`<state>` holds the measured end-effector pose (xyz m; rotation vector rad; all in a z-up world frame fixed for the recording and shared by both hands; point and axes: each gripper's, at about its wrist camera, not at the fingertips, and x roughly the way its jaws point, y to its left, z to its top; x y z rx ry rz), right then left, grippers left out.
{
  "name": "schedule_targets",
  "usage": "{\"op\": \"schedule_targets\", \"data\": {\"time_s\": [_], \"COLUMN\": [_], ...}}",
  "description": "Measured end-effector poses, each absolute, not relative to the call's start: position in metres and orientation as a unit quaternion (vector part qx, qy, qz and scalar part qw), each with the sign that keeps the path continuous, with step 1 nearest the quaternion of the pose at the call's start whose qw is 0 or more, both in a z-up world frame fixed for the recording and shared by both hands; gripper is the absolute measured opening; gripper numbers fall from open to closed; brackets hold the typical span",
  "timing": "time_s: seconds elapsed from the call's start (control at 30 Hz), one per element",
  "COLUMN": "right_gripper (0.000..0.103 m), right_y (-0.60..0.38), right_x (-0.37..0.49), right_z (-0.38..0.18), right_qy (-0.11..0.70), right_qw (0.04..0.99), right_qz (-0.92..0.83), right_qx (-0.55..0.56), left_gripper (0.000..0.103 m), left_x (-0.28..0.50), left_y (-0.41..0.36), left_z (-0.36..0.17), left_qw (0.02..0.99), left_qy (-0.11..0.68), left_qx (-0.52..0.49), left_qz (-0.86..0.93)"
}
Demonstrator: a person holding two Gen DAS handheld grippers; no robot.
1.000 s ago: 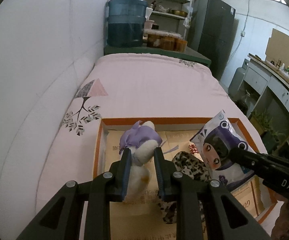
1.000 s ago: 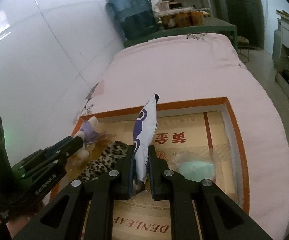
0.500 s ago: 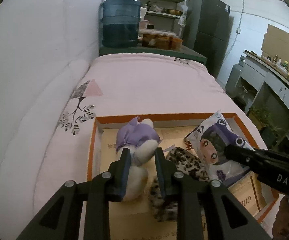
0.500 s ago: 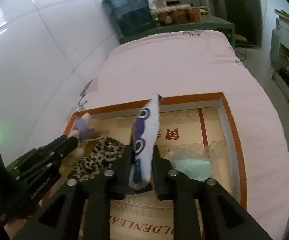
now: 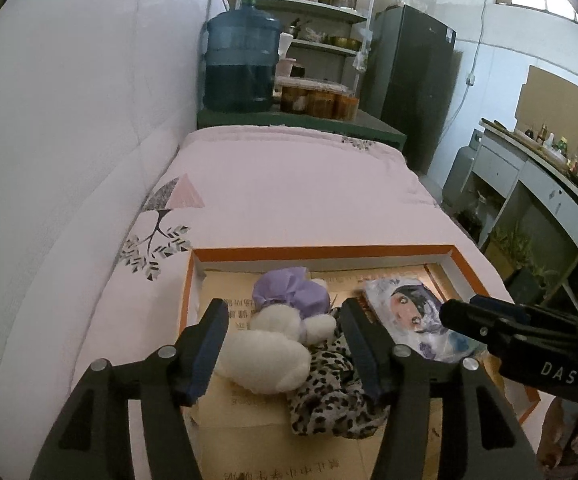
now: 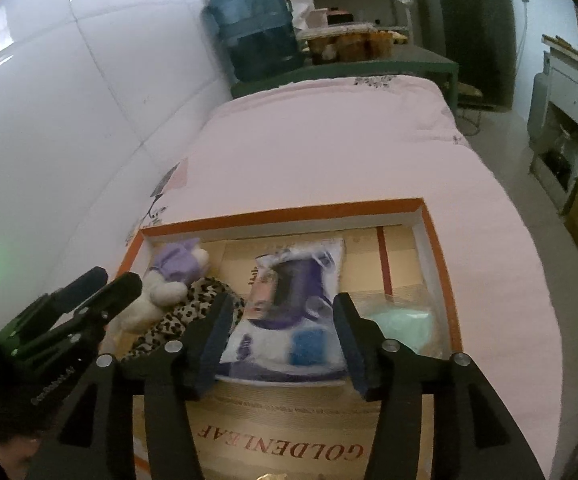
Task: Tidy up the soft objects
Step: 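Open both grippers to release the bunny and packet in the tray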
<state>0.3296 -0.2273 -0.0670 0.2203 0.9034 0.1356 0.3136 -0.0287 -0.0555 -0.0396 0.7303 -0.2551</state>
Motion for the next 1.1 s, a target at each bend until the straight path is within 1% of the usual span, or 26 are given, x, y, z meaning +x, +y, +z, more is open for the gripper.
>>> {"op": "schedule_targets", "data": {"time_s": [0.57, 1.1], "right_gripper": [0.055, 0.055], "right_y": [-0.222, -0.205], "right_x": [0.302, 0.256], "right_z": [-0.041, -0.02], "right_qy": [0.419, 0.407], "right_qw": [0.902, 0.909], "right_qz": [0.06, 0.056], "right_qx": [0.088, 0.069], "left_gripper": [0.058, 0.058], "left_x": [0.278, 0.23], "left_y": [-0.027, -0.016], "left_z": [-0.029, -0.008], "left_qw": [0.936, 0.94], "left_qy": [0.332, 0.319], "left_qx": [-0.013, -0.018], "left_qz": [-0.117, -0.117]}}
